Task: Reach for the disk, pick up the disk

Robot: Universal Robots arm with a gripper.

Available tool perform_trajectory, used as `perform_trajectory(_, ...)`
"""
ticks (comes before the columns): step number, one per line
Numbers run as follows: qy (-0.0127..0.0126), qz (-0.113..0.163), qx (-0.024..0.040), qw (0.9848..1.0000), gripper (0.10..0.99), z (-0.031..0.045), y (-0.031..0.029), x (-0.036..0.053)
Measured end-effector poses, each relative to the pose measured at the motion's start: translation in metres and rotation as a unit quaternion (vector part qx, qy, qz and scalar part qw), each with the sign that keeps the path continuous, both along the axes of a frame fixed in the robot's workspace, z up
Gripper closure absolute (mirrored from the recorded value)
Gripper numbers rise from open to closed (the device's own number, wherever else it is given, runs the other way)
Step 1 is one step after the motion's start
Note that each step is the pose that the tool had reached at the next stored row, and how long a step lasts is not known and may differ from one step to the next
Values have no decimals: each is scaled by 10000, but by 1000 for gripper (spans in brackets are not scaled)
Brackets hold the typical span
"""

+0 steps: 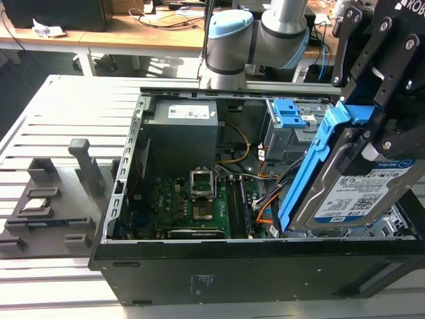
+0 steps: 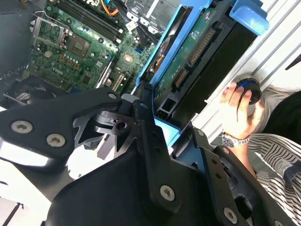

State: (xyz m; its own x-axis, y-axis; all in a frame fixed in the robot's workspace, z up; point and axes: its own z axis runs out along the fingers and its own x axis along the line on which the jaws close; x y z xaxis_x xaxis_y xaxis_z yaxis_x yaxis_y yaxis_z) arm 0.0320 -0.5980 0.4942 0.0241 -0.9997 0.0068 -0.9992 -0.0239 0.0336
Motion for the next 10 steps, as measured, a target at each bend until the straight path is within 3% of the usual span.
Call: perform_trajectory(10, 0, 0, 0, 10000, 722, 0, -121, 0)
